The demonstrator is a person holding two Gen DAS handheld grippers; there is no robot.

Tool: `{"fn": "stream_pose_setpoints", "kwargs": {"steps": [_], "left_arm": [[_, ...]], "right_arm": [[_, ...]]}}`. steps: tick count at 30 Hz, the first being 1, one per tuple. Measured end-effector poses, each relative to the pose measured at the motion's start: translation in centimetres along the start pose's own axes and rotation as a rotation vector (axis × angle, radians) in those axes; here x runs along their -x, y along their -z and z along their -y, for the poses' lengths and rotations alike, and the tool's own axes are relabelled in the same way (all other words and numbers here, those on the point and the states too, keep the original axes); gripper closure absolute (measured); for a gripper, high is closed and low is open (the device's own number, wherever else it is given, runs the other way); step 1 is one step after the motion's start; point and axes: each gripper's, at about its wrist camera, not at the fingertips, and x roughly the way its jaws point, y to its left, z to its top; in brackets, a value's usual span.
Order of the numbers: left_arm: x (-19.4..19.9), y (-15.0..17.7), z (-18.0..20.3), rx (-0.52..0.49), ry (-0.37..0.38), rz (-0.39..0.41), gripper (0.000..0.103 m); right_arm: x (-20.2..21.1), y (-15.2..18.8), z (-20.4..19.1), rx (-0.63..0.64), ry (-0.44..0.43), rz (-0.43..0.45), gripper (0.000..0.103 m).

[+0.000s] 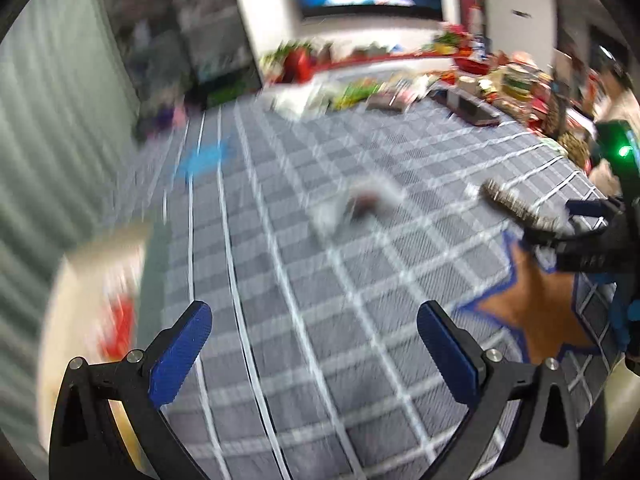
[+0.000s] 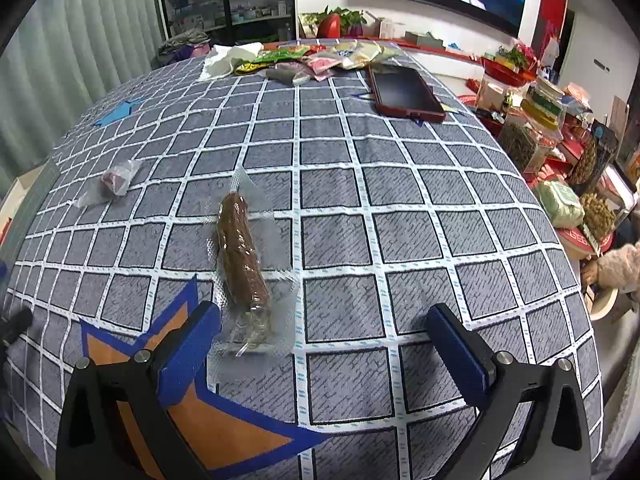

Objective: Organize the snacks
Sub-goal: 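Move both tools back over the clear-wrapped candy and jerky stick, then lower the left tool onto the clear-wrapped red candy while the right tool hovers over the jerky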

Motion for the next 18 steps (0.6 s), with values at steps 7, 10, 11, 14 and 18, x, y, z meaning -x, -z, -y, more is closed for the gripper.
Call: {"fn": "stream_pose_setpoints", "kwargs": {"steps": [7,10,11,14,18], "left_arm": [[-5.2,-5.4,2.3,-0.201,0.049,-0.034,0.0],[-7.6,-6.9,2.8,-0.255,0.054,-0.034,0.0],[-8.3,-7.4,2.8,-0.257,0.079,-0.047,0.0],[-10.4,-8.2,3.4,-0.269,0.125,-0.095,0.0],[-12.5,-8.4,3.2,-0.222,0.195,-0.173,0.016]], "right_arm": [[-0.1,0.0,0.0,0.001,-0.002,0.005,0.0],[0.0,0.1,0.0,0.0,-0.003,0.006,0.0],[0.0,0.1,0.0,0.0,-0.003,0.006,0.0],[0.0,0.1,0.0,-0.001,-0.003,0.006,0.0],[0.1,0.1,0.0,-0.002,-0.004,0.007,0.0]]}}
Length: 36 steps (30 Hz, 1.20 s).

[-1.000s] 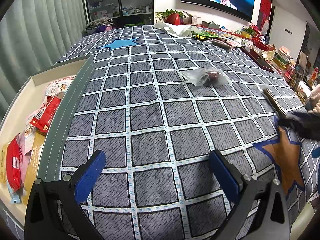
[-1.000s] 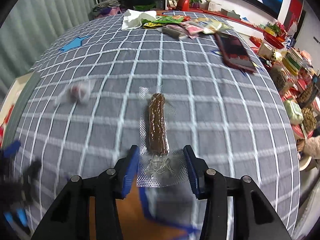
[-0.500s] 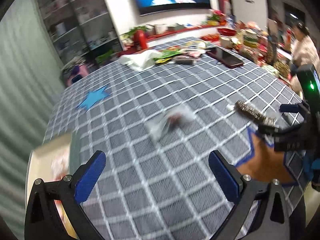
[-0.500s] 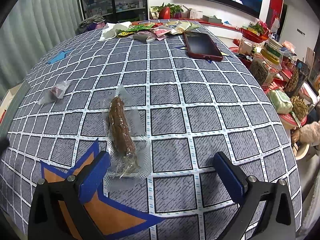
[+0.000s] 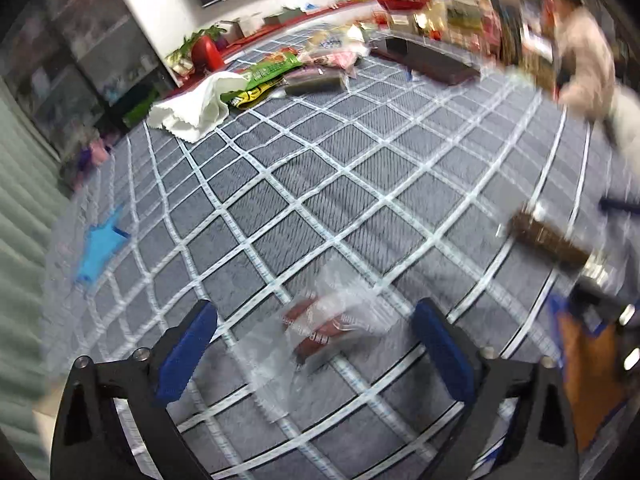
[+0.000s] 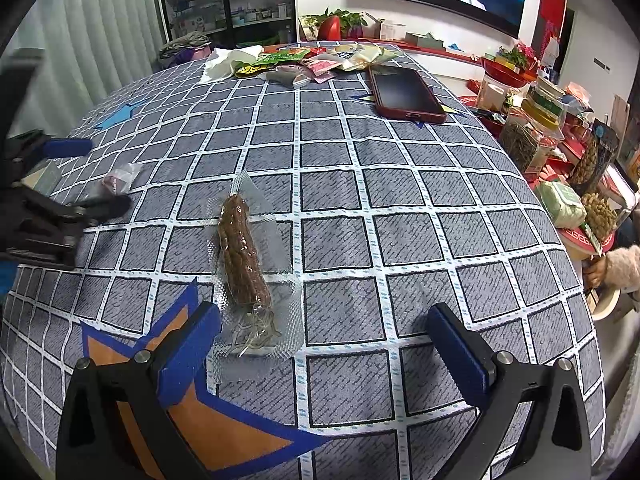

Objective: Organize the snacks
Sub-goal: 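Lower the left tool onto the clear-wrapped red candy while the right tool hovers over the jerky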

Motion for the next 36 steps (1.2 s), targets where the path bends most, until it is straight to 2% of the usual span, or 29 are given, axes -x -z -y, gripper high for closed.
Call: {"fn": "stream_pose_setpoints", "kwargs": {"steps": [1,2,3,8,12,15,16,18,19,20,22,24,26,36], "left_arm": [[-0.1,-0.2,-0.7,0.061,0.092,-0.016,0.043],[-0.1,-0.2,-1.1,0.103,0.133,-0.022,0.064],[-0.1,-0.2,-1.3,0.133,0.151,-0.026,0.065],[1.2,2.1,-0.6,0.184,0.091,-0.002,0.066],[3.8,6.9,-0.1,0.253,-0.022,0.018,0.066],[5.3,10.3,-0.7,0.348,-0.081,0.057,0.066],[5.6,11.1,-0.9,0.381,-0.093,0.074,0.062],[5.8,12.1,-1.2,0.428,-0.121,0.102,0.046],[5.6,12.3,-1.4,0.452,-0.149,0.103,0.03],[5.5,12.3,-1.8,0.475,-0.148,0.1,0.021],[5.2,12.3,-2.5,0.511,-0.122,0.096,0.019],[5.2,12.2,-2.2,0.492,-0.122,0.089,0.014],[4.7,11.7,-1.9,0.466,-0.099,0.073,0.0],[4.7,11.9,-1.5,0.458,-0.101,0.07,0.0]], "right_arm": [[0.0,0.0,0.0,0.001,0.0,0.0,0.0],[0.0,0.0,0.1,0.002,0.0,0.0,0.0],[0.0,0.0,0.0,0.001,0.0,0.0,0.0],[0.0,0.0,0.1,0.001,-0.002,0.0,0.0],[0.0,-0.1,0.0,0.001,-0.002,0.001,0.0],[0.0,0.0,0.0,0.001,-0.001,0.001,0.0],[0.0,0.0,0.0,0.001,-0.001,0.001,0.0],[0.0,0.0,-0.1,0.0,-0.001,0.001,0.0],[0.0,-0.1,0.0,0.0,0.0,0.001,0.0],[0.0,0.0,-0.1,0.0,-0.001,0.001,0.0],[0.0,0.0,0.0,0.001,-0.001,0.001,0.0],[0.0,0.0,0.0,0.003,-0.003,0.001,0.0],[0.1,0.0,-0.1,-0.001,0.0,0.002,0.0],[0.0,0.0,0.0,0.003,-0.005,0.003,0.0]]}}
